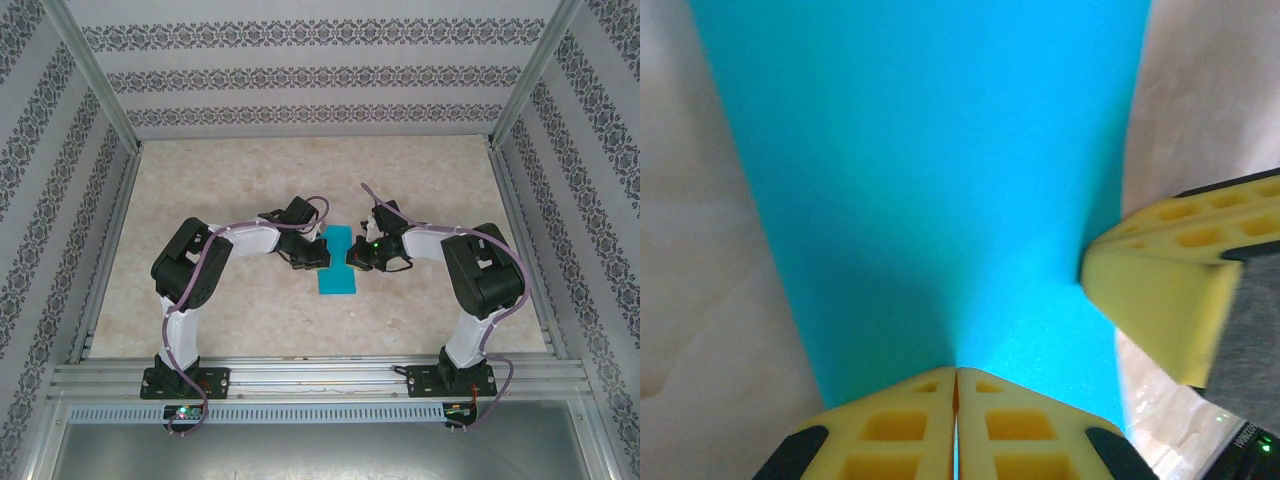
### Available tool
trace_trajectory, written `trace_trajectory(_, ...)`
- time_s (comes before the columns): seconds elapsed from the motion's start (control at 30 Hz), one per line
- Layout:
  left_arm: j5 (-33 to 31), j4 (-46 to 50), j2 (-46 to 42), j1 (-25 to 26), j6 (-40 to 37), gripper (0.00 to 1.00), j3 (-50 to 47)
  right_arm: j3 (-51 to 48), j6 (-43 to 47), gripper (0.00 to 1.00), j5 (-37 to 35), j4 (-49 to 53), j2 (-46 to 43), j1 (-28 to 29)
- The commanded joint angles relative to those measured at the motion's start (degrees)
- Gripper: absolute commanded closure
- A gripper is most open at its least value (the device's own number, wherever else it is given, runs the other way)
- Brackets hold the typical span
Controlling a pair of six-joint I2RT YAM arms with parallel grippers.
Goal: Fold a paper plane with a square sheet of paper (fold left side to right side)
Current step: First fold the square sheet of paper in half at the center of the table, then hold the square sheet of paper at the center of the table.
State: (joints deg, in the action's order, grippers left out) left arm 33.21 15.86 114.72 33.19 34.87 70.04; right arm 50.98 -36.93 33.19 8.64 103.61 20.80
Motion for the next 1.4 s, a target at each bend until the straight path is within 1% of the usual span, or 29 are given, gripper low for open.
trace_trajectory(0.0,-2.5,-0.4,0.8,-0.9,-1.2,0.9,-1.7,-1.8,1.7,1.0,-8.7,8.0,4.0,0.4)
trace_trajectory(0.23,-4.3,-1.0,-1.0,-2.3,-1.6,0.9,-5.4,-1.9,1.9,1.0,-9.1,8.5,3.8,0.2)
trace_trajectory(0.47,-3.6,-2.7,-5.1,-5.1,-2.0,0.91,-10.5,-1.8,2.2,1.0,-9.0,8.7,3.4,0.0)
trace_trajectory(0.57,-3.7,-2.2,-7.3,-5.4,-3.0,0.91,-10.8,-1.7,2.2,1.0,-8.7,8.7,3.3,-0.1)
trace_trajectory(0.67,-2.4,-2.8,-9.5,-5.3,-3.1,0.92,-10.5,-1.6,2.2,1.0,-8.5,8.6,3.2,0.0)
trace_trajectory(0.77,1.1,-5.7,-10.1,-4.8,-1.6,0.92,-9.7,-1.6,2.2,1.0,-8.5,8.6,3.2,0.0)
trace_trajectory(0.9,4.6,-9.4,-7.9,-2.7,1.1,0.92,-7.3,-1.7,2.1,1.0,-8.6,8.5,3.2,0.1)
trace_trajectory(1.0,4.5,-9.3,-5.0,-1.1,1.2,0.92,-4.4,-1.7,2.0,1.0,-8.6,8.5,3.2,0.1)
trace_trajectory(1.13,3.8,-9.1,-2.1,-0.6,1.2,0.92,-2.3,-1.7,2.1,1.0,-8.5,8.5,3.2,0.2)
trace_trajectory(1.37,2.4,-7.4,0.8,-0.4,-0.1,0.93,-1.9,-1.6,2.2,1.0,-8.3,8.5,3.3,0.2)
